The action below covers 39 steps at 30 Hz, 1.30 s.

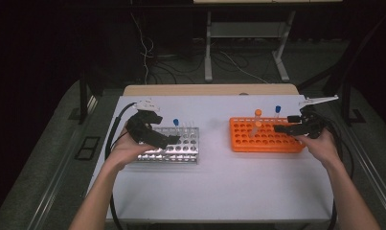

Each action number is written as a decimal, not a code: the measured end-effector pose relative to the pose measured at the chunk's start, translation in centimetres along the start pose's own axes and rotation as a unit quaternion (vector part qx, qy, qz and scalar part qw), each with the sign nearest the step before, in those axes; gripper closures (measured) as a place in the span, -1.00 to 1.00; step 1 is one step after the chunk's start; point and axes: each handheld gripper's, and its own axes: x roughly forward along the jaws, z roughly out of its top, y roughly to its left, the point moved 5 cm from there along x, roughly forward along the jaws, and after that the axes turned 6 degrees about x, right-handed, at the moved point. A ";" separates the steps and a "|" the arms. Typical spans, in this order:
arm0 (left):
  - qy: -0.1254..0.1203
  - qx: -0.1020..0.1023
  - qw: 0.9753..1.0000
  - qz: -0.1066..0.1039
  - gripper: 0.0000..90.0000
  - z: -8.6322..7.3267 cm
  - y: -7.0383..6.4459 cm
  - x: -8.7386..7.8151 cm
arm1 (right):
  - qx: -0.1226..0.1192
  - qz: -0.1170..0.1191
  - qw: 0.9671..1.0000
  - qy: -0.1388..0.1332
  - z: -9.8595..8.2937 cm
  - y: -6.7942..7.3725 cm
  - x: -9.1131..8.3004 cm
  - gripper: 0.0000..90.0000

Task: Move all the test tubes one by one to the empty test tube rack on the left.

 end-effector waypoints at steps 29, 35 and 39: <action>-0.005 0.008 1.000 -0.010 -1.00 -2.1 -1.4 0.4 | -0.032 -0.076 0.997 -0.005 0.2 -1.1 4.0 0.69; -0.005 0.011 1.000 -0.014 -1.00 -2.0 -1.6 0.4 | -0.038 -0.086 0.995 -0.014 0.8 -0.3 2.5 0.69; -0.004 0.014 1.000 -0.016 -1.00 -1.9 -1.8 0.4 | -0.041 -0.084 0.995 -0.021 1.4 0.5 0.9 0.69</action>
